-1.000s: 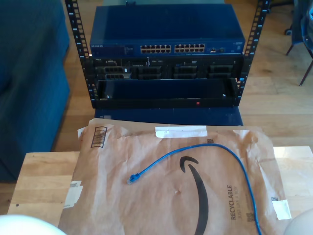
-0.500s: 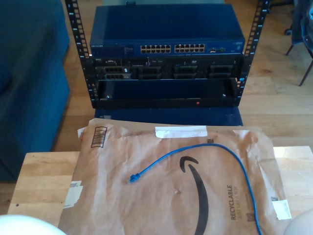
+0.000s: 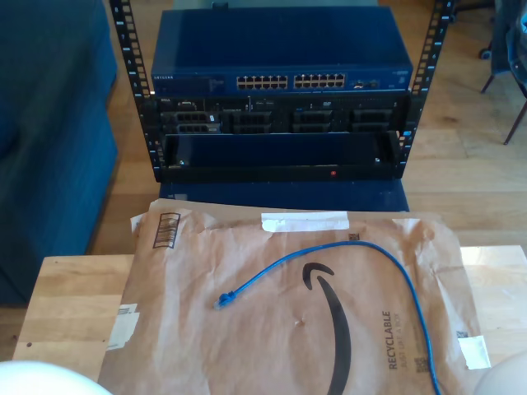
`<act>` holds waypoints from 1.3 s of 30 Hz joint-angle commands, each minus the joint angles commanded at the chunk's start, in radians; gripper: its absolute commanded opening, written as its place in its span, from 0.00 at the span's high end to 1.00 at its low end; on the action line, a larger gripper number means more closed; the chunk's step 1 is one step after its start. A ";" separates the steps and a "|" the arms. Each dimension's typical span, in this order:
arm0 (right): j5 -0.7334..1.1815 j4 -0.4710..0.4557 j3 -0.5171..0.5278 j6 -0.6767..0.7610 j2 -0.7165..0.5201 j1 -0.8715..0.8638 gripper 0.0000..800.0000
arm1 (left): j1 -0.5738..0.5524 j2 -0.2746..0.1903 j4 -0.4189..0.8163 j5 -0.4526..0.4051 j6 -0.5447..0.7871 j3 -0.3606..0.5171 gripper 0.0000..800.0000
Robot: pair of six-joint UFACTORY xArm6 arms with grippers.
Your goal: Grab the cable and plug it in
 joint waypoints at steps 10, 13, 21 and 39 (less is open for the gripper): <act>0.368 -0.002 -0.259 0.043 -0.049 0.000 0.00 | -0.002 -0.008 0.006 0.089 -0.003 -0.051 0.00; 0.390 -0.008 -0.304 0.097 -0.049 0.002 0.00 | -0.002 -0.011 0.006 0.132 -0.005 -0.083 0.00; 0.460 -0.014 -0.422 0.230 -0.041 0.071 0.00 | -0.118 -0.020 -0.032 0.393 -0.091 -0.296 0.00; 0.560 -0.015 -0.743 0.706 0.172 0.548 0.01 | -0.730 -0.011 -0.121 0.493 -0.640 -0.545 0.00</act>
